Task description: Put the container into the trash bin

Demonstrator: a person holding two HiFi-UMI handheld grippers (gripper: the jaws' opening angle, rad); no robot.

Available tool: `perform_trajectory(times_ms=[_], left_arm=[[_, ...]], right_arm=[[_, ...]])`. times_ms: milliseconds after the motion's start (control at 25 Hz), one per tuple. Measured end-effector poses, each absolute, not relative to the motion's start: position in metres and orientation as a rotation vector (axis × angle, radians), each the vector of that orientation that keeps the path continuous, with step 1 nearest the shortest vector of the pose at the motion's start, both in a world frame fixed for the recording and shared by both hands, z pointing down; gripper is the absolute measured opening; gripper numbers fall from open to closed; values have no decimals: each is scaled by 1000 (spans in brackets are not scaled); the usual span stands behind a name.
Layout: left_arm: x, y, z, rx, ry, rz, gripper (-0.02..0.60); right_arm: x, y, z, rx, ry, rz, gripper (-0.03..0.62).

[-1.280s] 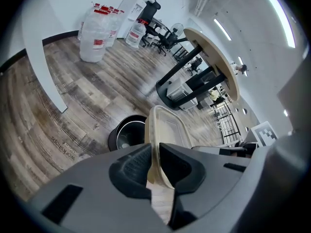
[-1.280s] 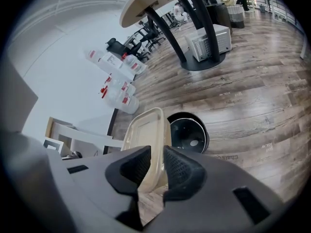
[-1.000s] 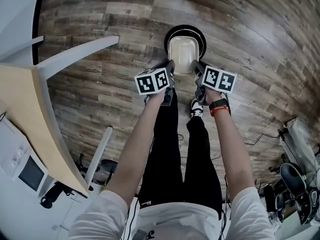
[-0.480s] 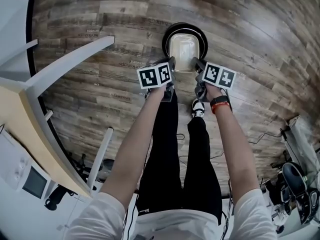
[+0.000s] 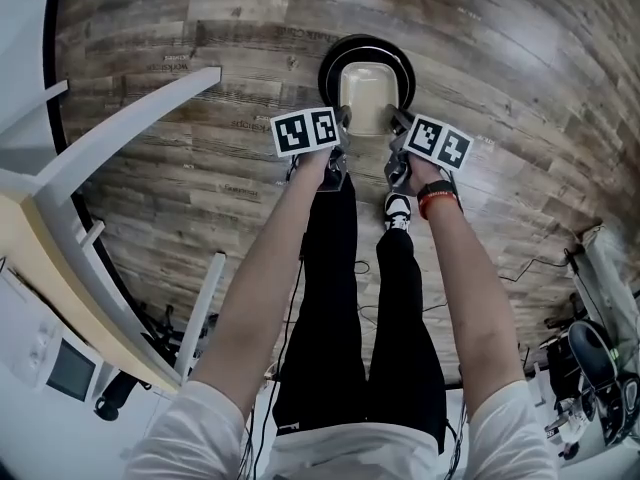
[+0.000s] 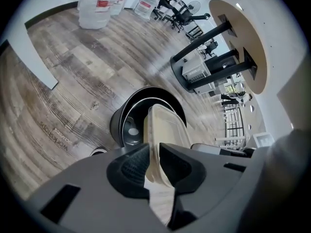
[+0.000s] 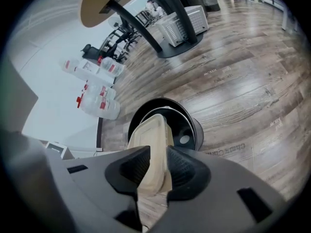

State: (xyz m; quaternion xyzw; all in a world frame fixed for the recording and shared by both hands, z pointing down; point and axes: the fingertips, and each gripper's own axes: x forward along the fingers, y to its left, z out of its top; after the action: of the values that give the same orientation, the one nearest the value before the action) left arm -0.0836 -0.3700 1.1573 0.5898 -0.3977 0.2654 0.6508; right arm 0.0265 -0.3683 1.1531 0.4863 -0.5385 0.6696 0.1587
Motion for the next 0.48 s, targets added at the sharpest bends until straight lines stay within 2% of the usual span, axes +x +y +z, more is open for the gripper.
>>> perform_trajectory(times_ms=[200,280,360,480], left_arm=[[-82,-375,1160,1324,-889,532,69],[-83,-378,1162,1323,-897,510,108],[-85,-381,1163,1327,-906,493,177],[-89,-384,1161,1342,-922,487,216]], right_arm=[[28,-363,1160,1413,-1513,1939,128],[25,-363,1161,1401,-1527,1932,135],[23,-364,1160,1400,-1545,1913,160],[23,-367,1157,1399,-1569,1861,188]])
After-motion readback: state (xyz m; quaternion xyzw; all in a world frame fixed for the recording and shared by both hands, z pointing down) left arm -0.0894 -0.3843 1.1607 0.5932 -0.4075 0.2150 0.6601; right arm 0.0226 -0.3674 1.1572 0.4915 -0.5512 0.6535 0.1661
